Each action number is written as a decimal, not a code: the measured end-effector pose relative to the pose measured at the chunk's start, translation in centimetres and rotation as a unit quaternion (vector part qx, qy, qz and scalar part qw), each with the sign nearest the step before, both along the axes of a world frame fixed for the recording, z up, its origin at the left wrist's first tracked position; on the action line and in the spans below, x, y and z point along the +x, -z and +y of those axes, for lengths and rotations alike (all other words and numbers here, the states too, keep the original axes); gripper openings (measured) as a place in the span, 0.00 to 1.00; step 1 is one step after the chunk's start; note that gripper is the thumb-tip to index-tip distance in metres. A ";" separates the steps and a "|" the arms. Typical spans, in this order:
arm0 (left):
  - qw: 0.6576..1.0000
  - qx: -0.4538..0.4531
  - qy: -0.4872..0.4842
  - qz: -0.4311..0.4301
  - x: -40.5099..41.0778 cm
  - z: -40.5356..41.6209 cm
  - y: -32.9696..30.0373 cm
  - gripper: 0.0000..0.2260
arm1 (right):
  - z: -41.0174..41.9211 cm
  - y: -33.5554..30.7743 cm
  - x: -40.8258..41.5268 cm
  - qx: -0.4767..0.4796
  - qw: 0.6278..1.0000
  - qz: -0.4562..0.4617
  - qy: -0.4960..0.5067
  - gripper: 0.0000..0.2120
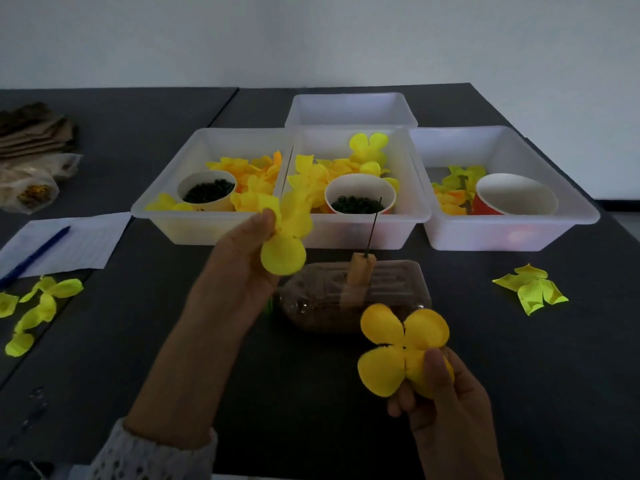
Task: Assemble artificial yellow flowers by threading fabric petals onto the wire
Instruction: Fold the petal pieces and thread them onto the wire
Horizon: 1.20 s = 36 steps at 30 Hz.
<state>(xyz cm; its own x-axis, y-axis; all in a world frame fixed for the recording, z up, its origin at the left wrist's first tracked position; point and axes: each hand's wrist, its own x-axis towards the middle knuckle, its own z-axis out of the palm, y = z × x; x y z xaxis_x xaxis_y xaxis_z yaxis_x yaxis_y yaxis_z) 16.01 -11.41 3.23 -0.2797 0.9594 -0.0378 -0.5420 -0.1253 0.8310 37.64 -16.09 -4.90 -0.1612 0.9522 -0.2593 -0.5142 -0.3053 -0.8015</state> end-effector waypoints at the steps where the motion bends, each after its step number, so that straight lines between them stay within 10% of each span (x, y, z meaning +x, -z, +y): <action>1: 1.000 0.016 -0.003 0.015 -0.5 0.5 -0.6 0.11 | 0.0 0.3 0.1 -0.011 1.000 0.003 -0.009 0.14; 10: 0.977 -0.148 0.013 0.156 -2.1 9.0 -1.9 0.06 | 0.2 1.5 -0.9 -0.061 0.983 -0.014 -0.171 0.22; 17: 0.976 -0.138 0.010 0.171 -2.6 16.2 -1.8 0.20 | 0.5 1.6 -0.9 -0.092 0.971 0.062 -0.214 0.48; 24: 0.947 -0.130 0.003 0.293 -2.9 21.4 -1.9 0.04 | 1.5 2.1 -0.5 -0.118 0.957 0.139 -0.224 0.49; 29: 0.882 -0.153 -0.064 0.440 -3.2 24.2 -0.8 0.25 | 1.4 2.5 -0.8 -0.103 0.953 0.167 -0.229 0.21; 32: 0.861 -0.165 -0.065 0.476 -4.0 25.6 -0.2 0.36 | 1.4 2.9 -0.7 -0.133 0.952 0.189 -0.202 0.34; 36: 0.829 -0.174 -0.078 0.526 -4.2 25.8 -0.1 0.39 | 1.7 2.5 -0.4 -0.133 0.960 0.154 -0.192 0.21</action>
